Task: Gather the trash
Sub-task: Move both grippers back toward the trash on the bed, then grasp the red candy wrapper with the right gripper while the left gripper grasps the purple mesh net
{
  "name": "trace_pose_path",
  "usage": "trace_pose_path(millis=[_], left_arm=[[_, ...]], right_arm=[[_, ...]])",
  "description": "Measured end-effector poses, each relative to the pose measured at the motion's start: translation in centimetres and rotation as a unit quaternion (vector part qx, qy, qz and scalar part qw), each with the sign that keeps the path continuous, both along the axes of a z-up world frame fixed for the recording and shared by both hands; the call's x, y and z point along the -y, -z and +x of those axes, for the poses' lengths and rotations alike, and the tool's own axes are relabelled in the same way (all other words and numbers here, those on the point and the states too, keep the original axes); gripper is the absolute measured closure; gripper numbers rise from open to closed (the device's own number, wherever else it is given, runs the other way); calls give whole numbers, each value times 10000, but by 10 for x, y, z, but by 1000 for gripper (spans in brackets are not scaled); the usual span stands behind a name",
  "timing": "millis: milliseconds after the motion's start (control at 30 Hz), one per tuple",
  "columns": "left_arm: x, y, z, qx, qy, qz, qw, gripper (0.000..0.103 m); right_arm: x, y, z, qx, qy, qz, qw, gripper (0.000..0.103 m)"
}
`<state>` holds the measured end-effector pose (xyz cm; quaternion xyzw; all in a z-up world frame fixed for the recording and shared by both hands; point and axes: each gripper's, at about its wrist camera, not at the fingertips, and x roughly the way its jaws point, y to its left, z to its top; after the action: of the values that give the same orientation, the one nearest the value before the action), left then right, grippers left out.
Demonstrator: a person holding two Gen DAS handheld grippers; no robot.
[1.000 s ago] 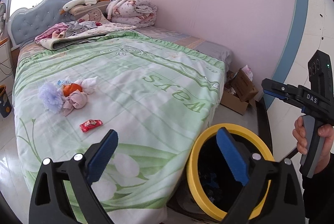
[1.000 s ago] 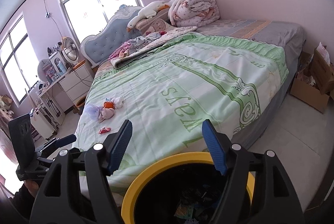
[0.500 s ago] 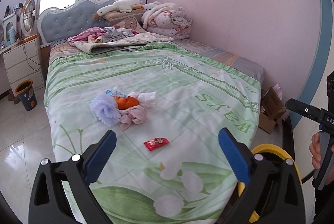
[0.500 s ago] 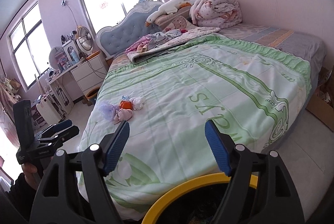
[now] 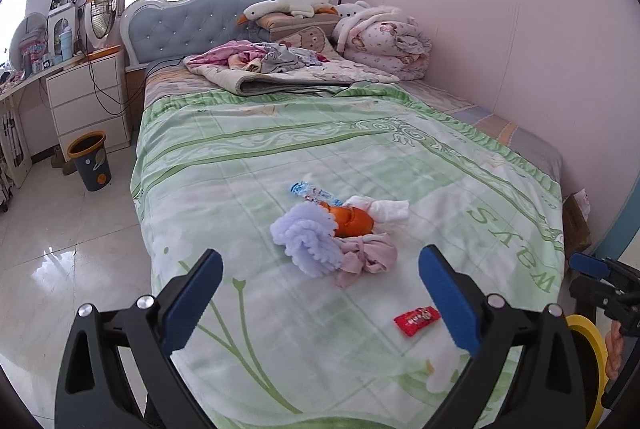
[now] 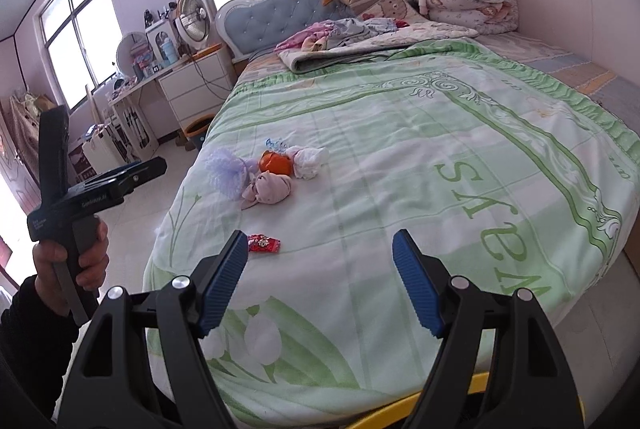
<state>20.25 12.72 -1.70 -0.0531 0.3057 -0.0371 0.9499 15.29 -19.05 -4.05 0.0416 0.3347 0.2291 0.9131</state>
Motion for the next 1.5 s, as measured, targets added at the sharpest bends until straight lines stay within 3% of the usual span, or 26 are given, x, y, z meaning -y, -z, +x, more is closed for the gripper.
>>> trace_pose_path(millis=[367,633,1100,1167,1267,1333,1500], left_arm=[[-26,38,47,-374,-225,-207,9988,8],[-30,42,73,-319,-334,-191,9988,8],[-20,63,112,-528,-6,-253,9983,9],[-20,67,116,-544,27,-305,9980,15],[-15,75,120,-637,255,-421,9968,35],[-11,77,120,-600,298,-369,9971,39],[-20,77,118,-521,319,-692,9957,47]], right_arm=[[-69,36,32,-256,-633,-531,9963,32],[-108,55,50,-293,-948,-931,9907,32],[-145,86,80,-416,-1171,-1371,9827,34],[-147,91,84,-498,-1188,-1375,9821,40],[-148,96,87,-521,-1178,-1422,9814,44],[-148,97,87,-476,-1171,-1462,9811,50],[-144,99,89,-459,-1117,-1442,9822,60]])
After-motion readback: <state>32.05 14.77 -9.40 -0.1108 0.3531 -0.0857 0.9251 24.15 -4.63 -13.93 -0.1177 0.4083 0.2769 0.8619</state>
